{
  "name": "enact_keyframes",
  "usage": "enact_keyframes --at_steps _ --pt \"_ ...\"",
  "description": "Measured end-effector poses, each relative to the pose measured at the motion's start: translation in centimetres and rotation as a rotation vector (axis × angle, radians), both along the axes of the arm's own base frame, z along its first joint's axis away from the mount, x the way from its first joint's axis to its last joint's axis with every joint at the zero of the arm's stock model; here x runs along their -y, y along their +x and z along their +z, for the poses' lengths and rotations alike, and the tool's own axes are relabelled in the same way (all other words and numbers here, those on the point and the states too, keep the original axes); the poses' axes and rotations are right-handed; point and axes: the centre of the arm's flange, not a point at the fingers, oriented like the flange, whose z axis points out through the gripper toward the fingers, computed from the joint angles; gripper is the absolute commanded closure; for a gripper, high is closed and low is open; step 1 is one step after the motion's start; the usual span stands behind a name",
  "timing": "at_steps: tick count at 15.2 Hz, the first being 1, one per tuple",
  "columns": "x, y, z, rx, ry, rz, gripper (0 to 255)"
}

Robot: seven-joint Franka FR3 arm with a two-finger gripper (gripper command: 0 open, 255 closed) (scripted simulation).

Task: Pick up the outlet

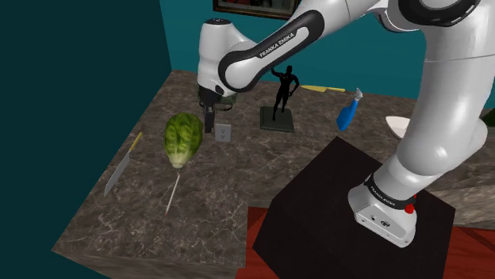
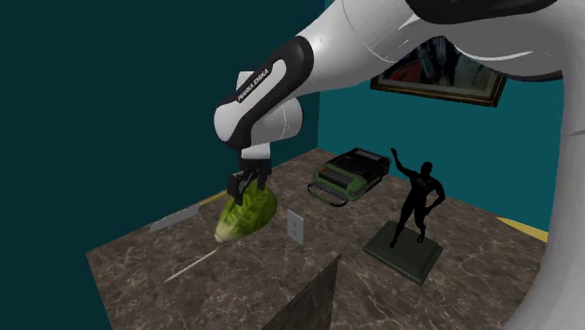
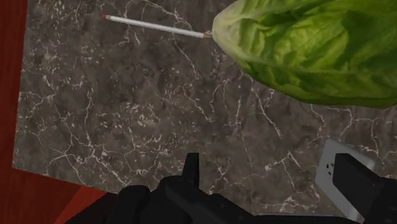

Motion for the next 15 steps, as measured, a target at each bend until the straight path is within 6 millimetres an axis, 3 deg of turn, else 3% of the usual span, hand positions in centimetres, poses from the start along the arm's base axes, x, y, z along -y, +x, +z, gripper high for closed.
enact_keyframes --at_steps 10,13,15 --pt "6.8 7.6 -7.6 -0.034 0.009 -0.546 0" --pt "9.4 8.9 -9.6 -0.043 0.014 -0.704 0" --pt "10.0 9.2 -10.6 -0.043 0.017 -0.743 0"
